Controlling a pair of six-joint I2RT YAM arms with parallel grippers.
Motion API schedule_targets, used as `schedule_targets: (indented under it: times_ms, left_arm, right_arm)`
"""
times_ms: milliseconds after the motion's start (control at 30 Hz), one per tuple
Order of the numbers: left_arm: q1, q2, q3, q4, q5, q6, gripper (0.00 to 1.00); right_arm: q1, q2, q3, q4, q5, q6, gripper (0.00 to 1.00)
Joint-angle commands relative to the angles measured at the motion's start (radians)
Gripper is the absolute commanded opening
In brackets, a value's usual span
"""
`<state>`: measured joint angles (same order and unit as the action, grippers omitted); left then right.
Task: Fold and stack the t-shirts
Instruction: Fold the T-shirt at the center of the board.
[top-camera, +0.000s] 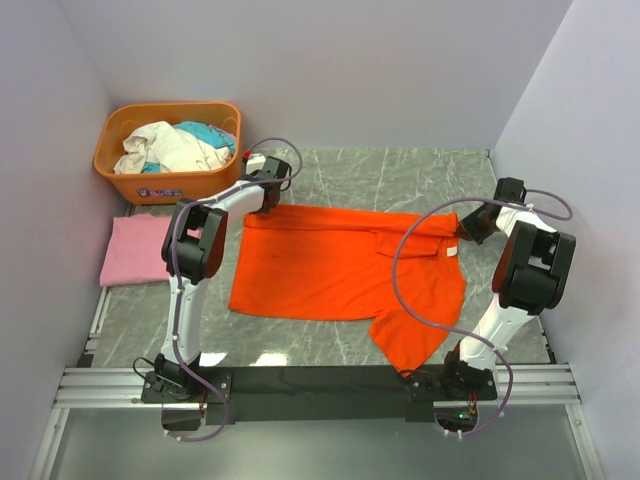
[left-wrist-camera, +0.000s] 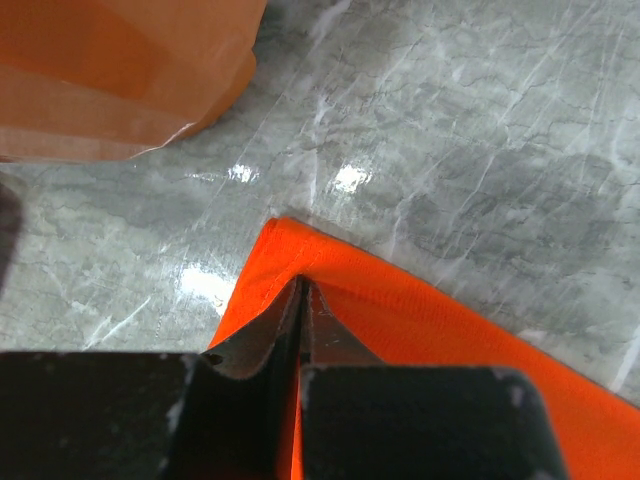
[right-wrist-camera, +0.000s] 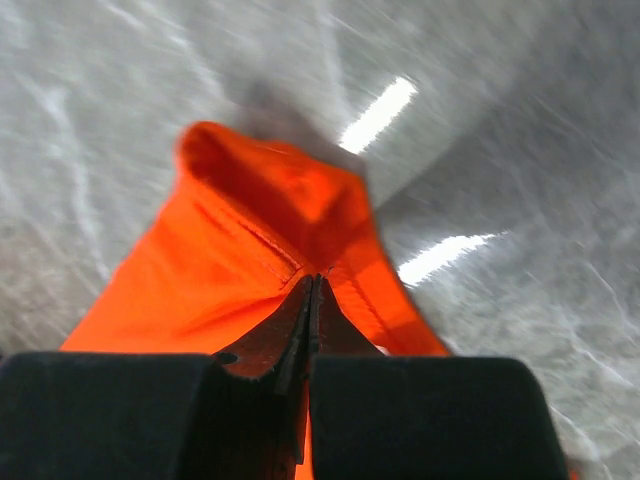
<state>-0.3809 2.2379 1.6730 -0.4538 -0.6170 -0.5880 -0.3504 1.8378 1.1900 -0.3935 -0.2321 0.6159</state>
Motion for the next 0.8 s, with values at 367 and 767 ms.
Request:
schedule_targets:
  times_ms: [367,767]
  left_arm:
    - [0.013,-0.018,-0.071,0.032,0.057,0.046,0.18]
    - [0.013,-0.015,-0.065,0.032,0.062,0.053,0.22]
  right_arm:
    - [-0.016,-0.008,0.042,0.116,-0.047,-0.045,0.37]
    - [-0.016,0.112,0.128,0.154,-0.121,-0.019,0.4]
